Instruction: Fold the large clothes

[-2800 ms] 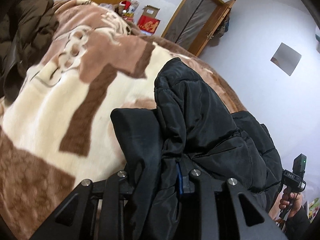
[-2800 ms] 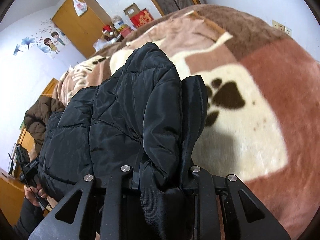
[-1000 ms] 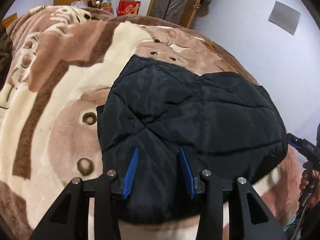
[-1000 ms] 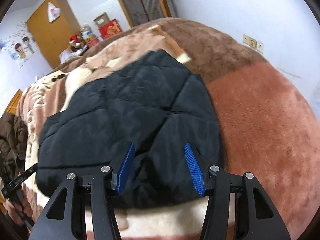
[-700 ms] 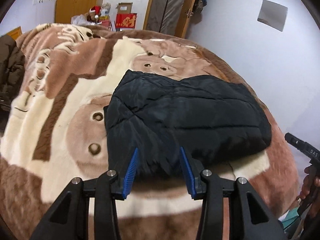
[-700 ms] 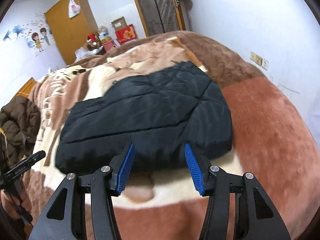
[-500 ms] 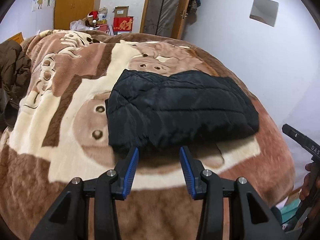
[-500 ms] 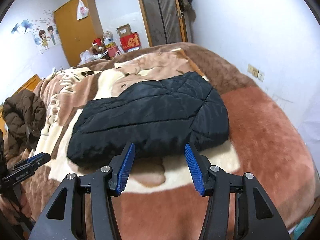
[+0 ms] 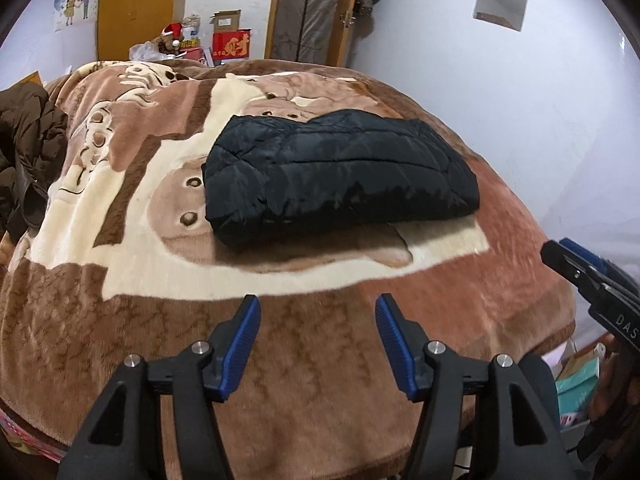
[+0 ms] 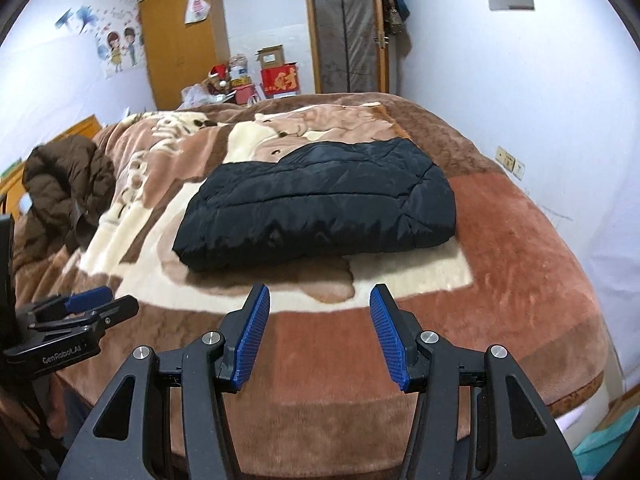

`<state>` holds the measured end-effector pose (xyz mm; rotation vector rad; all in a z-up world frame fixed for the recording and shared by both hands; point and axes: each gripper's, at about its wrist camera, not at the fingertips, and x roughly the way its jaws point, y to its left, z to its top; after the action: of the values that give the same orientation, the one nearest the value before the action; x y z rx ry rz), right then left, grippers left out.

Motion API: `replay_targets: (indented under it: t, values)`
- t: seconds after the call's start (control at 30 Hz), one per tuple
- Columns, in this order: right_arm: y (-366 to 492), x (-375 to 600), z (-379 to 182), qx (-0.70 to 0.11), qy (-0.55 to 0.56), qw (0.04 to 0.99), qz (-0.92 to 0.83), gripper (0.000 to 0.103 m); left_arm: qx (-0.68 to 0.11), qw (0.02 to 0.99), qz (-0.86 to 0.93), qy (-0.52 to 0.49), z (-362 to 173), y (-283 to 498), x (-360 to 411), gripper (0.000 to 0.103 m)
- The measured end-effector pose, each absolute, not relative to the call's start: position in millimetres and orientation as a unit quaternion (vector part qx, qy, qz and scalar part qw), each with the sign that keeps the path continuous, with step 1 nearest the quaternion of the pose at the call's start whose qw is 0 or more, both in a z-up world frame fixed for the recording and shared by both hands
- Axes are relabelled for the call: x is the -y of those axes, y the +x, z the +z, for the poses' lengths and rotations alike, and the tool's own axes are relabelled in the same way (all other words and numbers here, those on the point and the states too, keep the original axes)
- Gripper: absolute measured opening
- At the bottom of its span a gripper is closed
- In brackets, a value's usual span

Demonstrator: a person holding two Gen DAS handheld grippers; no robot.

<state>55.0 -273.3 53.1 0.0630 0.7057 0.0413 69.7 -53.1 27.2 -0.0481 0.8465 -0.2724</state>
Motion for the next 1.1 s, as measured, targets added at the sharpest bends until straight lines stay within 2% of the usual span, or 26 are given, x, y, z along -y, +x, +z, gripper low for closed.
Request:
replay_targets:
  t: [1.1]
  values:
    - [49, 265, 43, -0.367, 0.017, 0.93, 0.012, 0.053, -0.402, 0.904, -0.144, -0.011, 34, 49, 73, 0.062]
